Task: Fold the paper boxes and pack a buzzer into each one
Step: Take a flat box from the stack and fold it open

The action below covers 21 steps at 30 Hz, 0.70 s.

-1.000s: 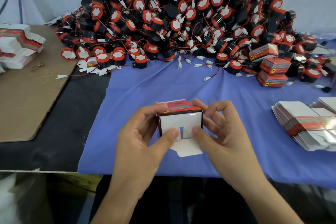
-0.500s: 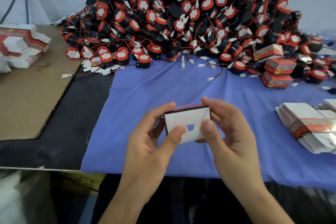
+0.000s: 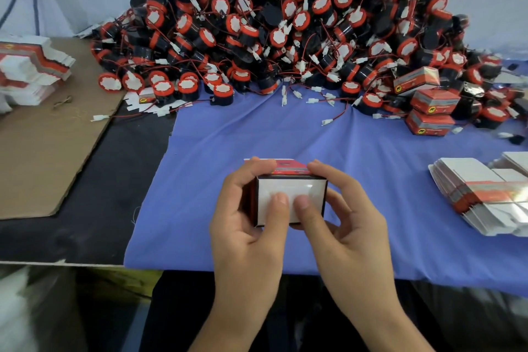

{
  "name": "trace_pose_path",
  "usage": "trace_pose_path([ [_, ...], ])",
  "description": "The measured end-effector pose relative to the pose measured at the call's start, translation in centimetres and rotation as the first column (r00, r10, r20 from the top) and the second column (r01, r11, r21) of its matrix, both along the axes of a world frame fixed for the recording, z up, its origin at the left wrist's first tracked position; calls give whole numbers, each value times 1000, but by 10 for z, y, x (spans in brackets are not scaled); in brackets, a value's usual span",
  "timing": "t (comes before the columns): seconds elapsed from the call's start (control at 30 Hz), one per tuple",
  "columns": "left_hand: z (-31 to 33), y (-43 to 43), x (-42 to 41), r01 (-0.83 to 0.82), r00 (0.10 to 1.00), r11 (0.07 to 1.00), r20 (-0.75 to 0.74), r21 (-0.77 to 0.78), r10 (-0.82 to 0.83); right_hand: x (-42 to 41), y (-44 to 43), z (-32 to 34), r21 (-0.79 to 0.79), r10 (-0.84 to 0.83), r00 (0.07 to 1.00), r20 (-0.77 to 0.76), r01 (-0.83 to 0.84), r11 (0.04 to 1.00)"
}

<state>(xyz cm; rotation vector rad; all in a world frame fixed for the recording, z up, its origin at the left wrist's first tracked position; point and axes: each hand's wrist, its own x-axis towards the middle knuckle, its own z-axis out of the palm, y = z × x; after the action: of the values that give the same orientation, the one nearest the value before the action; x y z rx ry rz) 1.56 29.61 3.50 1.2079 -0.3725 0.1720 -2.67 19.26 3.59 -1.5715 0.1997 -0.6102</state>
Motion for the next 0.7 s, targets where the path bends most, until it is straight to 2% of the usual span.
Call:
trace_pose_path([
  [0.1,0,-3,-2,-41,999,999,-2,-17,41,0,5,0,40,-35,999,-7,35,999],
  [0.27,-2,-8,-2,-128,992,990,-15,52,129,0,12,1,17,-129,992,3,129,992],
  [0.4,-1,-5,-3,-83,995,996,-66,-37,81,0,13,4,50,-118,993,14,117,992],
  [0.5,-1,0,0,9,993,992,-120,-129,-24,-1,10,7,269,-63,998,3,60,961],
  [0.6,-2,3,2,80,983,981,-147,-176,-107,0,5,8,524,28,998,-50,3,852],
  [0.7,-3,4,2,67,984,986,-154,-151,-90,2,2,6,603,44,995,-92,21,798],
])
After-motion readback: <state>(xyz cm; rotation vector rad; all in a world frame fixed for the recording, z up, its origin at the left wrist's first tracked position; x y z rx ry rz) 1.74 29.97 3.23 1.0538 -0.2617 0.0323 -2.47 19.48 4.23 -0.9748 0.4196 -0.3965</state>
